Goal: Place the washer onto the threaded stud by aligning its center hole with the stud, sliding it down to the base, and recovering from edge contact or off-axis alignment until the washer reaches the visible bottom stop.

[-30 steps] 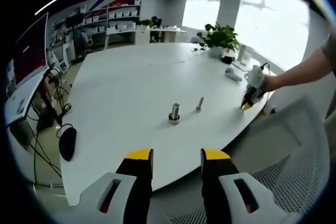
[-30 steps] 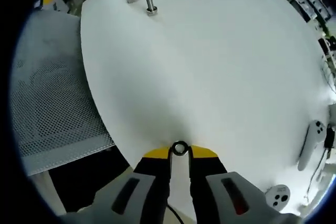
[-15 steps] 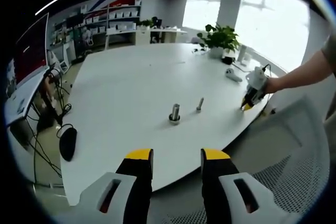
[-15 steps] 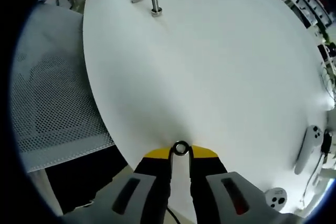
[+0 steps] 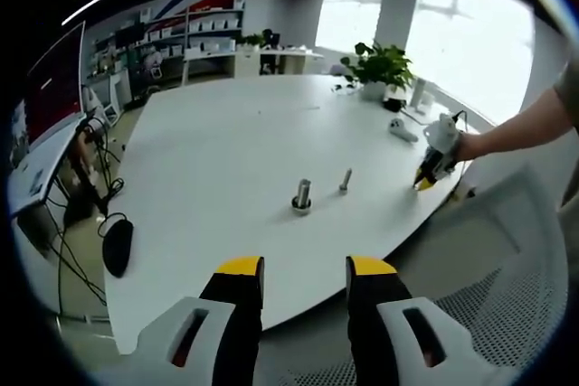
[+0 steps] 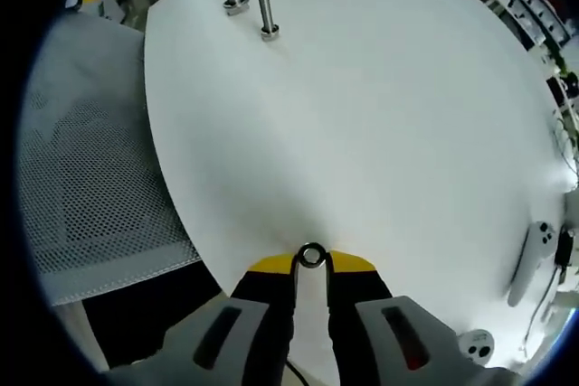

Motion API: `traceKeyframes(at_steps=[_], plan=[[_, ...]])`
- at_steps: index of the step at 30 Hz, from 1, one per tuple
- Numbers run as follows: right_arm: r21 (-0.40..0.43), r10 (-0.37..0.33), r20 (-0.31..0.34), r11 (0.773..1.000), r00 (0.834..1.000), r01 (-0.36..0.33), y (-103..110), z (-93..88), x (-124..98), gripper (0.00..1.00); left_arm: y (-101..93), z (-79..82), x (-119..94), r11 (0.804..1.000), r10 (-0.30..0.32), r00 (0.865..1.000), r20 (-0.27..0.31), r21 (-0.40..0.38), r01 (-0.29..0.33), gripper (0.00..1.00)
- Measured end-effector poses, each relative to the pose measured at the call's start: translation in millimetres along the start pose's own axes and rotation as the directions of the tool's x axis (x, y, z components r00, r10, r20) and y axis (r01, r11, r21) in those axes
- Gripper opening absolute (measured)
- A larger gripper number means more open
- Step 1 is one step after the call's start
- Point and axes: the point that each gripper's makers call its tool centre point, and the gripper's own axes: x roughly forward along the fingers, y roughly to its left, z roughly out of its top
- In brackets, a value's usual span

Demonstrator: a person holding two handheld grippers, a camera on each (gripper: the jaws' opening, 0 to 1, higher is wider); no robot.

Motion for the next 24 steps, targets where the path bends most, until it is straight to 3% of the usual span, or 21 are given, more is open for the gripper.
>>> traceKeyframes(at_steps=[14, 24], plan=[[-0.019, 0.007, 0.043, 1.000, 0.999, -0.006, 5.2, 23.1, -2.3, 0.14, -1.5, -0.5, 0.1, 1.000, -0.006, 1.000, -0.003, 0.003, 0.006, 0.34], [-0.041, 0.033, 0.047, 0.999, 0.998, -0.031, 15.3, 37.4, 8.5, 0.14, -1.6, -0.9, -0.2, 1.000, -0.004, 1.000, -0.005, 0.003, 0.004, 0.34]])
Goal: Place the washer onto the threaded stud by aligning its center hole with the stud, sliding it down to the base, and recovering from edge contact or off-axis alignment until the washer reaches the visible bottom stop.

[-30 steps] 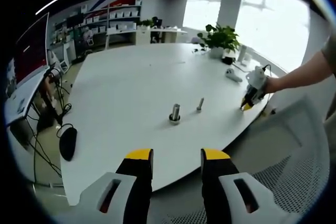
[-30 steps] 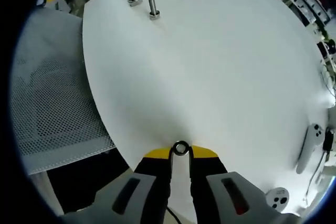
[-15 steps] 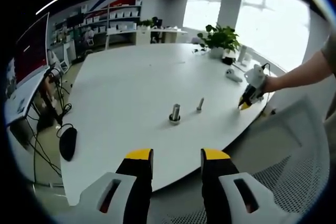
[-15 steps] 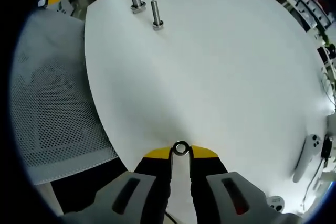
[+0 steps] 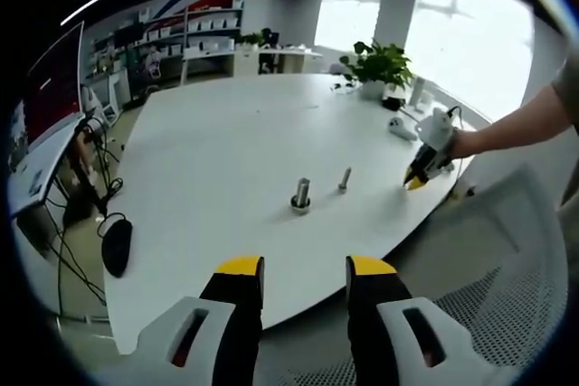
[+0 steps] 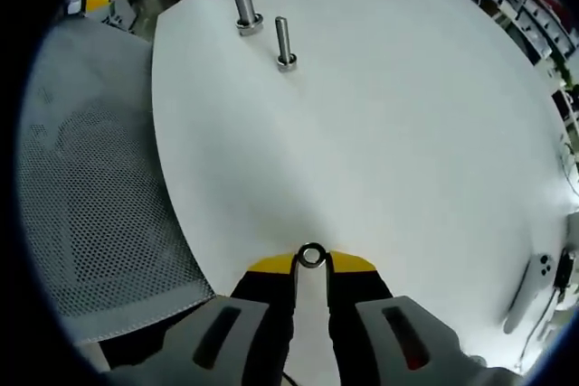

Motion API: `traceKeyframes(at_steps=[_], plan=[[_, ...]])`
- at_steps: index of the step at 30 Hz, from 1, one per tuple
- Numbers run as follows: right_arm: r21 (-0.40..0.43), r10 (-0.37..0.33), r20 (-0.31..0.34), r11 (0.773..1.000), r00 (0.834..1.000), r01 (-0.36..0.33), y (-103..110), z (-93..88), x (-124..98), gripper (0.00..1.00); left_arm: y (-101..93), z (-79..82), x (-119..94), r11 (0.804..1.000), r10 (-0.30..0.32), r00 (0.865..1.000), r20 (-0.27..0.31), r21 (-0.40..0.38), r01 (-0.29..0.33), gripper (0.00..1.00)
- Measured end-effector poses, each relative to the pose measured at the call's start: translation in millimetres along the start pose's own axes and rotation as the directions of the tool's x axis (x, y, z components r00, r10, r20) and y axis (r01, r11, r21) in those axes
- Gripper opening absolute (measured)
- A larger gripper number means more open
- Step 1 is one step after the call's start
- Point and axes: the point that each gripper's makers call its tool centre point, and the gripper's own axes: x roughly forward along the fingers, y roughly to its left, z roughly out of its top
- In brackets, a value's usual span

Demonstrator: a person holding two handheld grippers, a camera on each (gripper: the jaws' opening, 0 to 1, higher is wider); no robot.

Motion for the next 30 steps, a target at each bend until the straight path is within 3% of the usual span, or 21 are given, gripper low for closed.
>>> traceKeyframes(at_steps=[19, 23, 30], plan=[[-0.102, 0.003, -0.043, 0.995, 0.999, -0.007, 3.7, 2.7, 5.5, 0.15, 0.6, 1.8, -0.7, 1.000, 0.005, 1.000, 0.009, -0.003, -0.004, 0.34], [-0.082, 0.009, -0.045, 0.997, 0.999, -0.013, 2.2, 3.9, 5.2, 0.14, 0.6, 1.7, -0.7, 1.000, 0.006, 1.000, 0.008, -0.003, -0.006, 0.34], [-0.147, -0.006, -0.120, 0.989, 0.993, -0.012, 4.5, 5.5, 6.8, 0.13, 0.6, 2.6, -0.9, 1.000, 0.007, 1.000, 0.012, -0.003, -0.007, 0.34]])
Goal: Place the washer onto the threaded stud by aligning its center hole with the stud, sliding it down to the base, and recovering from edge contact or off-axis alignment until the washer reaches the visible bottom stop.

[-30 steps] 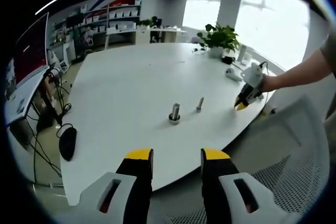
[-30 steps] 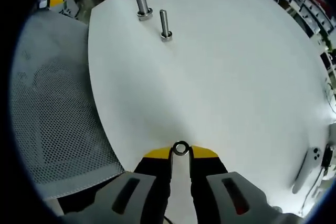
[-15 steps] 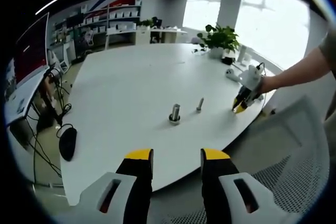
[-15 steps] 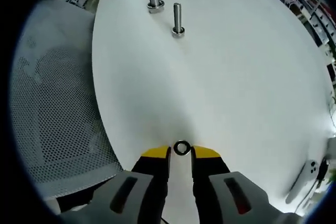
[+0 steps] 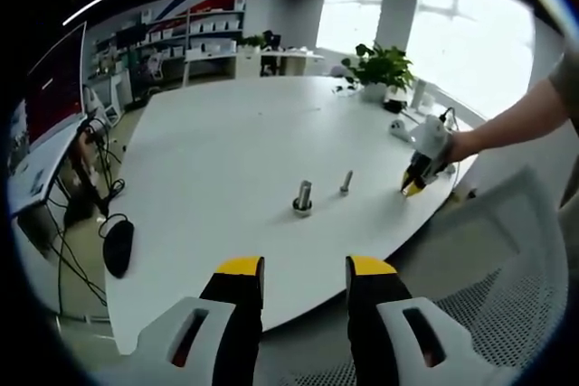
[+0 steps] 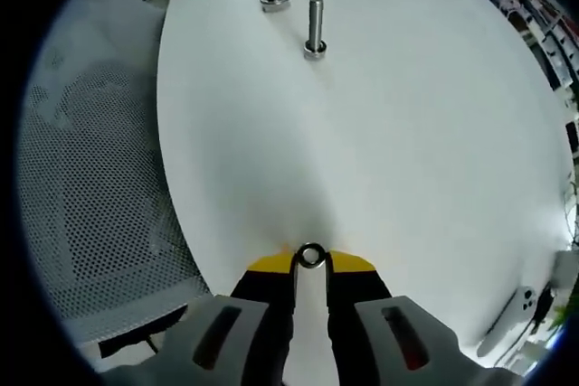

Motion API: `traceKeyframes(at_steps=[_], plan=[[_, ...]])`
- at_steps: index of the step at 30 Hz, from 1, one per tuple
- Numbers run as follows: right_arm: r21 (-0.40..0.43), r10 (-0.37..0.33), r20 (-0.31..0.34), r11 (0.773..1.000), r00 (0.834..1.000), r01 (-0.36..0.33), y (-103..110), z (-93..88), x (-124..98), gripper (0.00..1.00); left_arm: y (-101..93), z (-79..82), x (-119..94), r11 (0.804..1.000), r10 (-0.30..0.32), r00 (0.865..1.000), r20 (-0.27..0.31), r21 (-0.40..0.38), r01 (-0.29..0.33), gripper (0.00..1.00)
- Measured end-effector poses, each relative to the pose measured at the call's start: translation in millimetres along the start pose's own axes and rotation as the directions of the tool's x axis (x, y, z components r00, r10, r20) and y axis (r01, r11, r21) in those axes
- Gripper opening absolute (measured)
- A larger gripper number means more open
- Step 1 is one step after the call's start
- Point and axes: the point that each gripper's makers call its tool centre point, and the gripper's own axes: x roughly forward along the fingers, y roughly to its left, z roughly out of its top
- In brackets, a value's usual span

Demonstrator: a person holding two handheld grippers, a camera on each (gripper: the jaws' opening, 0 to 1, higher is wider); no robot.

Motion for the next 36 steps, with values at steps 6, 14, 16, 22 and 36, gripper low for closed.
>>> traceKeyframes(at_steps=[6, 14, 16, 22, 36], plan=[[0.031, 0.013, -0.007, 0.999, 1.000, -0.013, -1.5, -0.5, -0.9, 0.12, 0.0, -0.6, 0.2, 1.000, -0.002, 1.000, -0.002, 0.001, 0.002, 0.34], [0.042, 0.020, 0.035, 0.999, 0.999, -0.022, 1.1, 4.9, -1.4, 0.12, -0.6, -2.0, 0.8, 1.000, -0.007, 1.000, -0.009, 0.003, 0.007, 0.34], [0.041, 0.017, 0.043, 0.999, 0.999, -0.019, 1.4, 9.1, -2.8, 0.12, -0.6, -2.0, 0.7, 1.000, -0.008, 1.000, -0.009, 0.002, 0.008, 0.34], [0.028, 0.007, 0.100, 1.000, 0.995, -0.010, -0.4, 36.7, -15.7, 0.12, -0.5, -2.4, 0.9, 1.000, -0.010, 1.000, -0.011, 0.002, 0.010, 0.34], [0.018, -0.001, 0.273, 1.000, 0.962, -0.004, -12.3, 123.8, -58.9, 0.13, -0.7, -1.6, 1.0, 1.000, -0.015, 1.000, -0.006, 0.001, 0.015, 0.34]])
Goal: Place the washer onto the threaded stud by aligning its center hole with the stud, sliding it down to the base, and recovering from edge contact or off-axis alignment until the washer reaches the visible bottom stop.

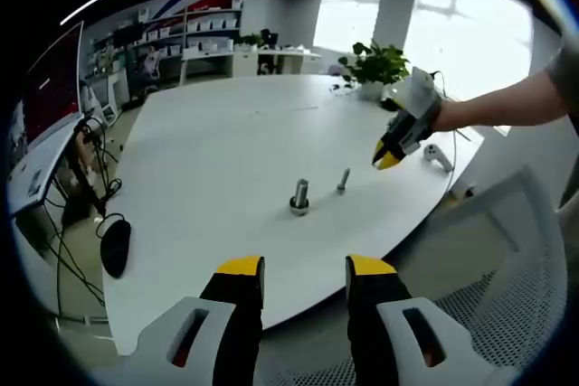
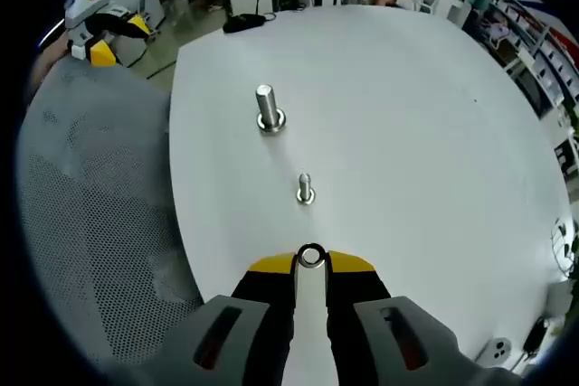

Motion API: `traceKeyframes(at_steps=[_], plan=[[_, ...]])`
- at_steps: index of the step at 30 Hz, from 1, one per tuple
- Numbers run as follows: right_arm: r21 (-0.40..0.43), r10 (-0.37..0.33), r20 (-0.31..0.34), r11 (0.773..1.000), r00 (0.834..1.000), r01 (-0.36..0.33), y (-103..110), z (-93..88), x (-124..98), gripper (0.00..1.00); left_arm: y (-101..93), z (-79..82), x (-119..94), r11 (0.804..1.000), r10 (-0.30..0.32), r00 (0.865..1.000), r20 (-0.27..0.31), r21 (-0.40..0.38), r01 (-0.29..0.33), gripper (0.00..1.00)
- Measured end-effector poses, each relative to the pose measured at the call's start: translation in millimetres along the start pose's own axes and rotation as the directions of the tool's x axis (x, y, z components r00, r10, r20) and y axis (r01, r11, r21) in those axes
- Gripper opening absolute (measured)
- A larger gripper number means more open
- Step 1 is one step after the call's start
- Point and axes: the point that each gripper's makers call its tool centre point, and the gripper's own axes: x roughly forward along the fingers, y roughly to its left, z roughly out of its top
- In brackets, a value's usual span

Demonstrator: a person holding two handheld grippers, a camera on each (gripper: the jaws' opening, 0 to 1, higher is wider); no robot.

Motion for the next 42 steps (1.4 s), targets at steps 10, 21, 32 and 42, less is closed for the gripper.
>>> traceKeyframes(at_steps=[10, 21, 32, 42], plan=[[-0.073, 0.019, 0.006, 0.997, 1.000, -0.019, 6.9, 33.2, 15.9, 0.13, 0.3, 0.2, -0.1, 1.000, 0.002, 1.000, 0.002, 0.002, -0.002, 0.34], [-0.100, 0.027, -0.029, 0.995, 0.999, -0.030, 7.6, 38.5, 31.1, 0.13, -0.4, 0.3, -0.1, 1.000, 0.001, 1.000, 0.002, 0.008, -0.001, 0.34], [-0.098, 0.035, -0.049, 0.994, 0.998, -0.039, 5.9, 36.3, 37.0, 0.13, -2.2, -0.5, 0.2, 1.000, -0.004, 1.000, -0.003, 0.009, 0.004, 0.34], [-0.092, 0.050, -0.090, 0.994, 0.995, -0.058, 6.7, 26.2, 57.2, 0.14, -3.4, -1.9, 0.7, 1.000, -0.011, 1.000, -0.011, 0.011, 0.011, 0.34]])
